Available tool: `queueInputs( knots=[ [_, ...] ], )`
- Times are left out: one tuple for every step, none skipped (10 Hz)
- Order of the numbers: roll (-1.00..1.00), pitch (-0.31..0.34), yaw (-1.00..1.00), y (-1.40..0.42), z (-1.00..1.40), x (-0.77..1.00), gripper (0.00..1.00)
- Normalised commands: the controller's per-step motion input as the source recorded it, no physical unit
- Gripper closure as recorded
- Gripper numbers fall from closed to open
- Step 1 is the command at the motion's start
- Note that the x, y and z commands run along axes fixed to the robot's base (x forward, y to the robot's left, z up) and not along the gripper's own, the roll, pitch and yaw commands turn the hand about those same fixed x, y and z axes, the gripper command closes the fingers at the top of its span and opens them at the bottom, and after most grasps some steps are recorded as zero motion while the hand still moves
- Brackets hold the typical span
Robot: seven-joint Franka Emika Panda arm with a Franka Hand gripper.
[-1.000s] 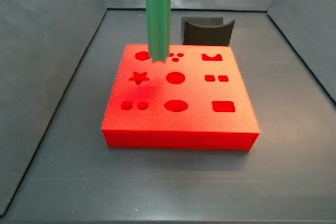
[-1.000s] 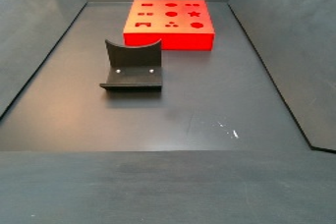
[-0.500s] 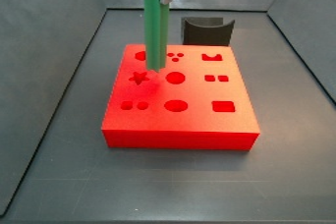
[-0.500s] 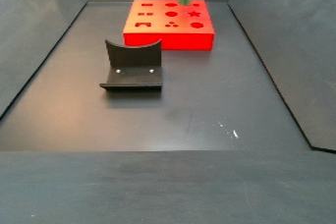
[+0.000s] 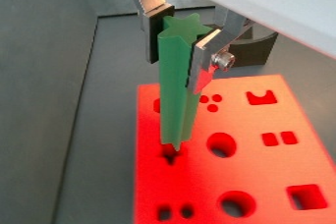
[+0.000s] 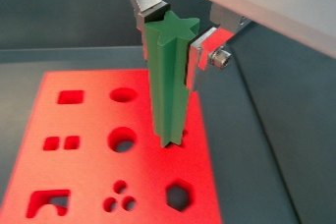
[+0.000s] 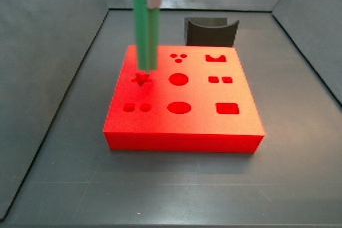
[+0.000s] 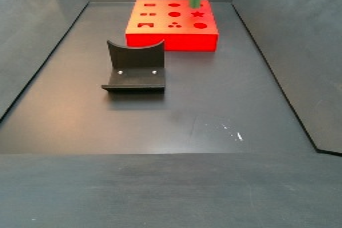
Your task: Insert the star object.
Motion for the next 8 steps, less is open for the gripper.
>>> queueInputs(
  knots=[
    [-0.1,-0.003,-0.22,0.0,-0.14,0.11,1.0],
    [-0.2,-0.049,-0.44,-0.01,-0.15,0.17,1.0],
    [-0.32,-0.04,-0.73,0.0,-0.11,0.18,1.0],
    [-0.25,-0.036,-0.51,0.04,0.0,0.07,1.0],
    [-0.16,-0.04,-0.29,0.01,0.0,0.0,1.0],
    [-0.17,-0.079,-0.13,0.0,-0.02,-0.07,1.0],
    [-0.26,-0.143,-0.14,-0.01,-0.02,-0.13,1.0],
    [-0.35,-0.173,-0.22,0.0,-0.06,-0.09,1.0]
  ],
)
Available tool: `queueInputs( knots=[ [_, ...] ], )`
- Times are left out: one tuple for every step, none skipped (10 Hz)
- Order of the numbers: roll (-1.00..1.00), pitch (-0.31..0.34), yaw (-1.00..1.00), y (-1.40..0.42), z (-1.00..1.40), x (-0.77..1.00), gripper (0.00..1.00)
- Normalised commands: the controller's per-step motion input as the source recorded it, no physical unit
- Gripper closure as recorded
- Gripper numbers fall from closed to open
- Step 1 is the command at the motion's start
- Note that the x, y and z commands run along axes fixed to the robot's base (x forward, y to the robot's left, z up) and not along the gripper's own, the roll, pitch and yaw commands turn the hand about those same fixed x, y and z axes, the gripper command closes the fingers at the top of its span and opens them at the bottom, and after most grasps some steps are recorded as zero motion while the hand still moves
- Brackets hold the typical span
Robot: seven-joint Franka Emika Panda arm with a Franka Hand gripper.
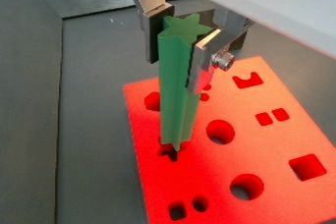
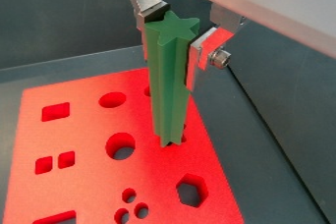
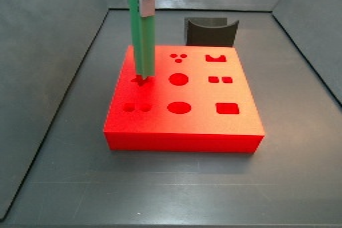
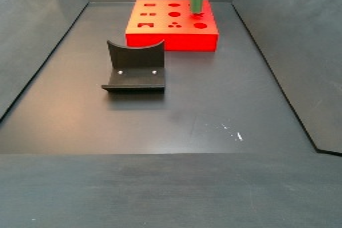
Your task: Insert the star object.
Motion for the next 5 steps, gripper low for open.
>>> queueInputs(
  knots=[
    [-0.3,-0.147,-0.19,0.0,-0.03,-0.03,1.0],
    [-0.06,0.0,0.0,0.0,0.0,0.0,1.0],
    [-0.03,0.0,0.0,0.0,0.0,0.0,1.0],
    [0.0,0.0,0.0,0.0,0.0,-0.05,1.0],
    [0.0,-0.024,-0.04,0.0,0.0,-0.17,1.0]
  ],
)
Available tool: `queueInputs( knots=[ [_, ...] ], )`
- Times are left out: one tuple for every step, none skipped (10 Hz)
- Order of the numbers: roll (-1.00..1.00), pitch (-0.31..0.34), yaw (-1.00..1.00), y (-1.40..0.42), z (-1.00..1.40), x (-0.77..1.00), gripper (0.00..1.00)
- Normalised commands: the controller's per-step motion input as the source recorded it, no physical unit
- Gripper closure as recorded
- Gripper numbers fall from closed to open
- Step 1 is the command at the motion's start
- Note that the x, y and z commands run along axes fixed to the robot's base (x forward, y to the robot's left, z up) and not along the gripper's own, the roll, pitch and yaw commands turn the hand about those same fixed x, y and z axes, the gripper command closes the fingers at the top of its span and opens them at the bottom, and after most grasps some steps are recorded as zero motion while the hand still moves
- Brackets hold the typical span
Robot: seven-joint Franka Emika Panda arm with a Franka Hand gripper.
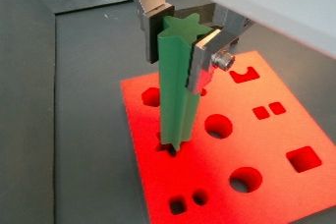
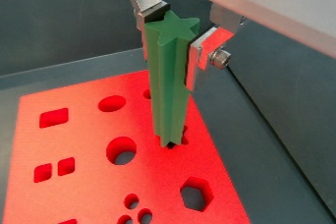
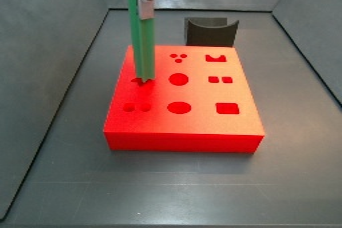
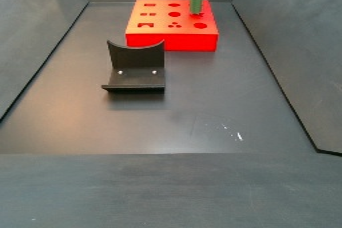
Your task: Insert the star object.
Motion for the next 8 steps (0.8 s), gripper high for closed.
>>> queueInputs(
  knots=[
    [0.0,-0.021,-0.04,0.0,0.0,-0.05,1.0],
    [0.0,-0.036,0.0,0.0,-0.05,-0.1,1.0],
    [0.03,-0.02,0.04,0.0,0.0,-0.12,1.0],
    [0.07,0.0,0.17,-0.13,0.0,0.0,1.0],
    [0.08,0.0,0.23,-0.03,-0.11,0.06,1.0],
    [0.09,0.0,0.35,-0.06,-0.06,0.0,1.0],
    [0.08,-0.004,0.31,0.0,-0.06,0.0,1.0],
    [0.05,0.0,0.34,0.05,0.0,0.0,1.0]
  ],
)
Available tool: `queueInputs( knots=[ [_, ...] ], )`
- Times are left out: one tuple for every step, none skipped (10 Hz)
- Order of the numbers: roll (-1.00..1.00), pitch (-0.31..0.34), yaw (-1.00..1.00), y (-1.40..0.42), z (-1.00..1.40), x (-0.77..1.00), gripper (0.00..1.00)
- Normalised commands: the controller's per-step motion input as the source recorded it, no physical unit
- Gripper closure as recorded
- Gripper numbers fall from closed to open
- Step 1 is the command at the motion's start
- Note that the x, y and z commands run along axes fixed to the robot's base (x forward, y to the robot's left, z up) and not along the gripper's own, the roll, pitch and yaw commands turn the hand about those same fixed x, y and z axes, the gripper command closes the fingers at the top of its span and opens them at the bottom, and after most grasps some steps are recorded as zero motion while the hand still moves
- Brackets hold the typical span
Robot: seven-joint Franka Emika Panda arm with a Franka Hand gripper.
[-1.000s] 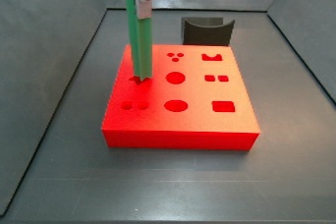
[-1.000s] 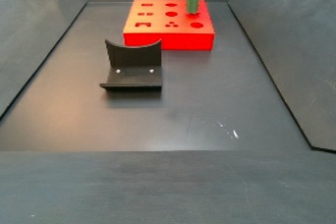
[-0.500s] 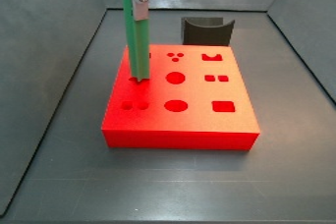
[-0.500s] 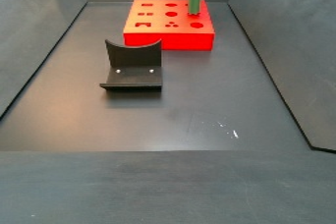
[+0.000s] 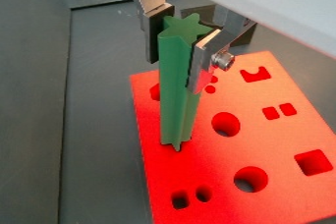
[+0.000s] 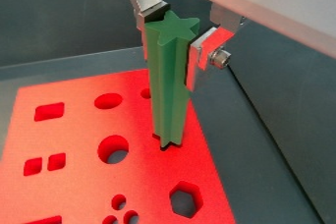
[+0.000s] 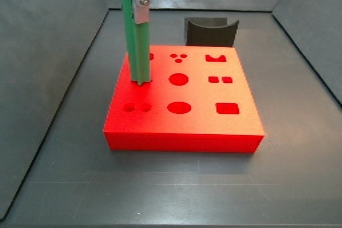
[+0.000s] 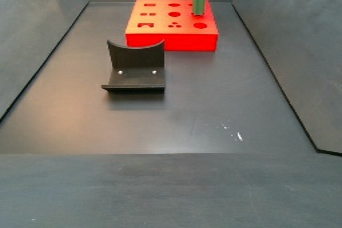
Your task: Insert the star object.
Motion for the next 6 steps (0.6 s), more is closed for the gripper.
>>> queueInputs(
  knots=[
    [0.04,0.0,0.37,0.03,0.0,0.0,1.0],
    [0.04,0.0,0.34,0.01,0.0,0.0,1.0],
    [0.04,-0.01,0.2,0.0,-0.09,0.0,1.0],
    [0.04,0.0,0.04,-0.08,-0.07,0.0,1.0],
    [0.01,0.0,0.0,-0.01,-0.17,0.17,1.0],
    [0.05,0.01,0.0,0.0,-0.26,0.27,1.0]
  ],
)
